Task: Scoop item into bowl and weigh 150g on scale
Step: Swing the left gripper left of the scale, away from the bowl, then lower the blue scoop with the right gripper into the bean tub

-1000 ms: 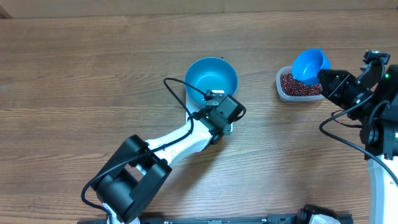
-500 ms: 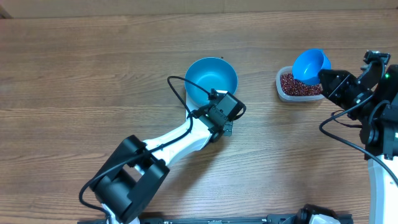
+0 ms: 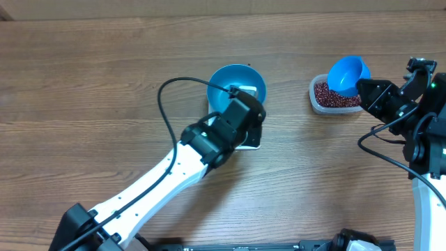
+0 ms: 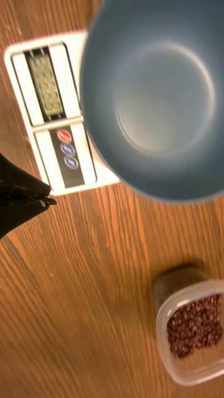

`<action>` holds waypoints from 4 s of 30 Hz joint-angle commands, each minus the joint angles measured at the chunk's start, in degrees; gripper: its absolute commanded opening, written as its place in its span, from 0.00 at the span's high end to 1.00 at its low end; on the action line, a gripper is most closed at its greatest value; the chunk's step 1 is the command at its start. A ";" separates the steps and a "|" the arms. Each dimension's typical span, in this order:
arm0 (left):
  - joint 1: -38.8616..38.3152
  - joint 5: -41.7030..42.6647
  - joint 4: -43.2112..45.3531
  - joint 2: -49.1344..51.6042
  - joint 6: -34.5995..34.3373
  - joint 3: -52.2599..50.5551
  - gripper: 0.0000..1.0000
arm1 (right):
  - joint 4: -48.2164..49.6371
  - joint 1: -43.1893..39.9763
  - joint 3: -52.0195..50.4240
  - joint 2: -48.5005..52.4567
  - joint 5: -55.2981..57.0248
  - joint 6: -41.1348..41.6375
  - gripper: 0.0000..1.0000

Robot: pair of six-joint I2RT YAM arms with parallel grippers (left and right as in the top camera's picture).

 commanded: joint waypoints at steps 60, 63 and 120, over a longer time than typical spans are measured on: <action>21.73 14.16 -4.66 -4.24 10.56 0.96 0.96 | -10.05 0.13 2.19 -0.48 -6.82 -5.22 0.96; 21.73 14.19 -4.59 -4.24 10.56 0.96 0.96 | -9.53 0.13 2.19 -0.48 -6.80 -5.31 0.96; 21.73 11.98 -2.38 -4.17 10.54 0.96 0.96 | -28.79 8.63 26.47 13.09 0.42 -22.29 0.96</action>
